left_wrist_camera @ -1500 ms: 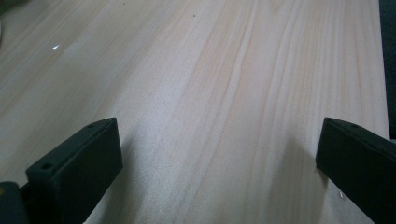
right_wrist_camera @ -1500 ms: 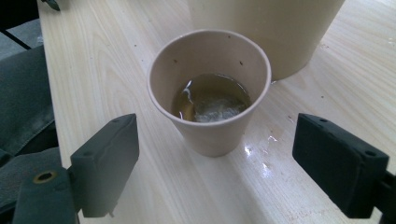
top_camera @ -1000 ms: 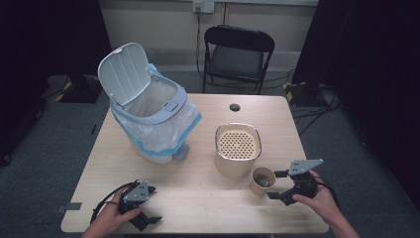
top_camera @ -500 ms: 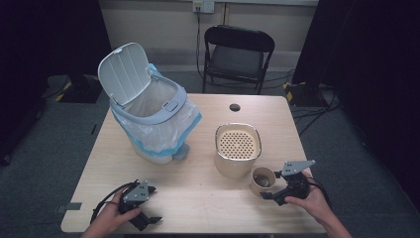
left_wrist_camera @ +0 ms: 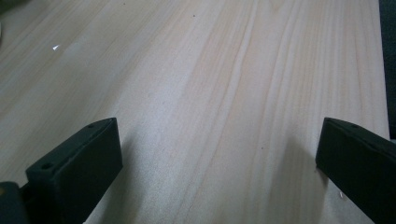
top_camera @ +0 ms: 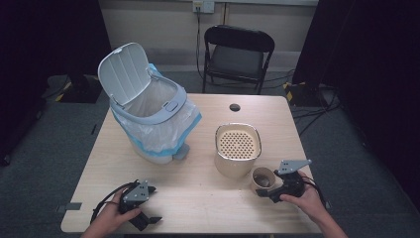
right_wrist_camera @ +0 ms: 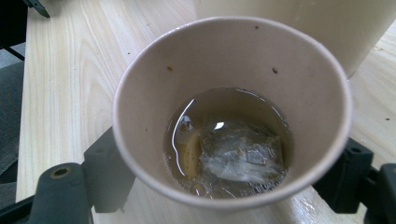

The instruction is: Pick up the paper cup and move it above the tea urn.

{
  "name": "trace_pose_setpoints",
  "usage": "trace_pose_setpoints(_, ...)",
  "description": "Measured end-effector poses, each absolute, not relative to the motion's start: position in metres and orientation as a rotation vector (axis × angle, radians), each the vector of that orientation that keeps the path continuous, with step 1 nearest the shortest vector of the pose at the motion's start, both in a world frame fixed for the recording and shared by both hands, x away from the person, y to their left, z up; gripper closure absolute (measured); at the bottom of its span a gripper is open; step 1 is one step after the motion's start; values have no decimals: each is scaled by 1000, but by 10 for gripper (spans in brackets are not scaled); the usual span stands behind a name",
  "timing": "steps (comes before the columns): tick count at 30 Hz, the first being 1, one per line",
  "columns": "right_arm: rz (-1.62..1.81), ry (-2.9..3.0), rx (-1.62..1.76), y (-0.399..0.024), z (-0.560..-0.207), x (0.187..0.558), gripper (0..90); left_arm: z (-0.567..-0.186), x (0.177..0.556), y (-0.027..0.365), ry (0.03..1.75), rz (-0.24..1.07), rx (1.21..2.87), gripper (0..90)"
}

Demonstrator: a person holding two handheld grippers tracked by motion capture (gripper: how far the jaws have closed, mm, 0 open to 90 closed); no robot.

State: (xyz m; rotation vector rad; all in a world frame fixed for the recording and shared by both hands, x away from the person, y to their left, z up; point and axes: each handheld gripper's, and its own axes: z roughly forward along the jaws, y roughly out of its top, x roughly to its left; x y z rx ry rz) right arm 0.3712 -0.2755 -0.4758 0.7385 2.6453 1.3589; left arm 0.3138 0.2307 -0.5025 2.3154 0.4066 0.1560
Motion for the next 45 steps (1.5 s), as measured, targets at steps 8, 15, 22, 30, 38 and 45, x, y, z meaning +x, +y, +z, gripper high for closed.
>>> trace_pose_setpoints(8,1372,2621,742,-273,-480,373,238,-503,314,231,407,156,2316,0)
trace_pose_setpoints(15,1348,2608,722,-273,-479,371,273,-502,314,231,407,156,2316,0)
trace_pose_setpoints(22,1285,2617,711,-281,-473,372,282,-502,314,231,408,156,2317,0)
trace_pose_setpoints(30,1246,2589,760,-295,-461,384,285,-503,314,231,407,156,2315,0)
trace_pose_setpoints(38,1233,2572,799,-301,-452,399,286,-503,314,231,411,155,2312,0)
trace_pose_setpoints(45,1219,2550,831,-304,-447,412,287,-503,314,231,412,154,2313,0)
